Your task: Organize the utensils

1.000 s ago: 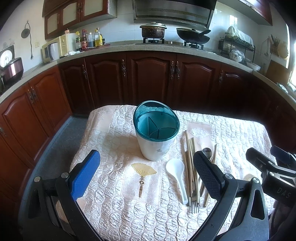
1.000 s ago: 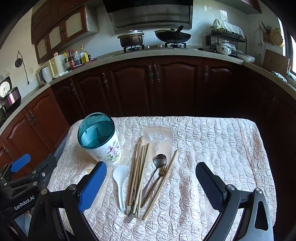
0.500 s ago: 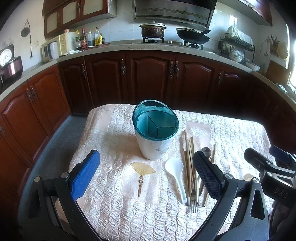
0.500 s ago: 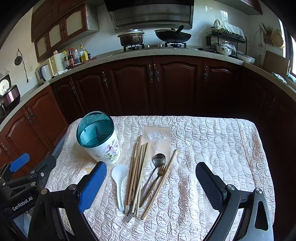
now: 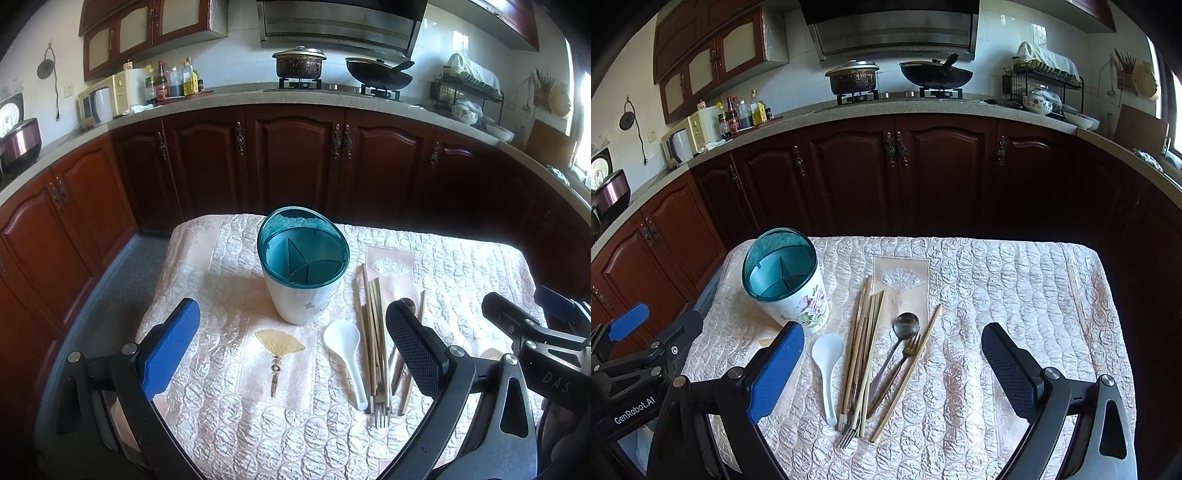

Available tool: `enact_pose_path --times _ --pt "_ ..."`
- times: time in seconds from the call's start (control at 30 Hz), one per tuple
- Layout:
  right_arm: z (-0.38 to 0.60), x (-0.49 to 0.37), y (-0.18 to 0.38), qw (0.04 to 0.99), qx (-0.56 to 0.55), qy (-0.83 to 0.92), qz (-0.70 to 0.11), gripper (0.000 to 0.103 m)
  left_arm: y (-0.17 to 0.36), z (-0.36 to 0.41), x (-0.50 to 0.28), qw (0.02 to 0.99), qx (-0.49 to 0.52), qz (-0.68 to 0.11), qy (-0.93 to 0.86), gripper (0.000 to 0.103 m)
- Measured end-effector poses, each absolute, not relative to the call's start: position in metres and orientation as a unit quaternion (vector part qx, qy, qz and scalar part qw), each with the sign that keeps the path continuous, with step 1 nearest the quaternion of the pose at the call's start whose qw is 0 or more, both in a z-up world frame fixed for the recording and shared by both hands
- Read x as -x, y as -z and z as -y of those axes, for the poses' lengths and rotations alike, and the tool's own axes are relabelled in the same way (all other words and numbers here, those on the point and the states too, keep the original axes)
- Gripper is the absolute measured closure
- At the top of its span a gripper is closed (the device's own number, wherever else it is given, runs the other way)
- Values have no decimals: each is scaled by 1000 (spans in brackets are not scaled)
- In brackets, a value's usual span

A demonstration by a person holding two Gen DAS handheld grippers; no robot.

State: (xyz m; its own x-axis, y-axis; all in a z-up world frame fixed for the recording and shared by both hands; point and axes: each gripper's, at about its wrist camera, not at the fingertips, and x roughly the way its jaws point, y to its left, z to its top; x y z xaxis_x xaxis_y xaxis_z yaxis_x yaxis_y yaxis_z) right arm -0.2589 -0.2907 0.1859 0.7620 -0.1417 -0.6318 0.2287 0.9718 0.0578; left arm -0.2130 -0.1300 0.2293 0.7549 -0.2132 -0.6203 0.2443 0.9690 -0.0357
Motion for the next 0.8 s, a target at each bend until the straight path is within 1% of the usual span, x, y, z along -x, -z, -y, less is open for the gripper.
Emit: enact_pose_path --times 0.8 --pt "290 254 -179 937 -68 97 -329 6 -223 134 210 932 -22 -338 127 2"
